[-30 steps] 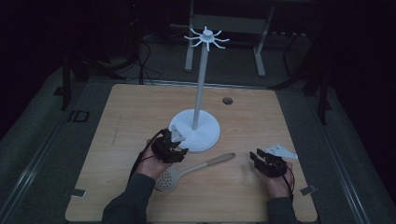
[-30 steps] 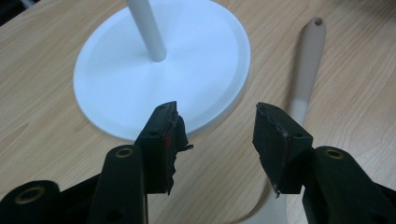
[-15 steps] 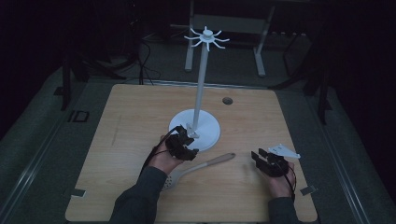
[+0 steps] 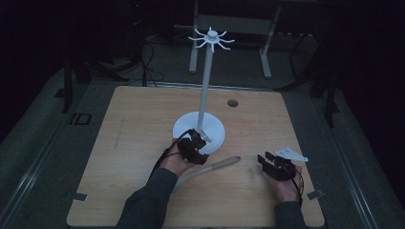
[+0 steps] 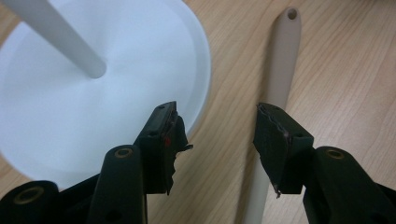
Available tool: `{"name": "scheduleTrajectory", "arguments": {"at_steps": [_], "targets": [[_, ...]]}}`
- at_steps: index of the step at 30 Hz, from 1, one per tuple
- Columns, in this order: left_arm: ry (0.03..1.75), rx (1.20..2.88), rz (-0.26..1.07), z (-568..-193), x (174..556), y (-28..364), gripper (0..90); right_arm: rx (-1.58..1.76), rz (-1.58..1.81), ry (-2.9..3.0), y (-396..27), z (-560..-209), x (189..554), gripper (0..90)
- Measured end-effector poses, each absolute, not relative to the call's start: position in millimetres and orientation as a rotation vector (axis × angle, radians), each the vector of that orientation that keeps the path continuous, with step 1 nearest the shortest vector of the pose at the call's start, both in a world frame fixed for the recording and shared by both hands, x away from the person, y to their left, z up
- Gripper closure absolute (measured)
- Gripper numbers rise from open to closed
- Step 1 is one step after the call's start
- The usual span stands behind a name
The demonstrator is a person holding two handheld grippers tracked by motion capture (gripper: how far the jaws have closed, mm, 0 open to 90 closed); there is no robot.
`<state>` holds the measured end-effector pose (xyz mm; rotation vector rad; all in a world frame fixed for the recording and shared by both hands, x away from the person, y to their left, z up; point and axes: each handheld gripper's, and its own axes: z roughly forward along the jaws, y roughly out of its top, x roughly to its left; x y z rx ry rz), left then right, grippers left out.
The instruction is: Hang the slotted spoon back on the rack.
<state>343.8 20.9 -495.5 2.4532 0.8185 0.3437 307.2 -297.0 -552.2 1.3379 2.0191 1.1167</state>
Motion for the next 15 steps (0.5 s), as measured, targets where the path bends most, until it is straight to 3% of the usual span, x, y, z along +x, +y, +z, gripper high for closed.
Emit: {"name": "scheduleTrajectory", "arguments": {"at_steps": [15], "targets": [[0.762, 2.564, 0.245, -508.1, 350.9, -6.2, 50.9, 1.351, 1.131, 2.016, -299.6, -551.7, 307.2, 58.7]]}}
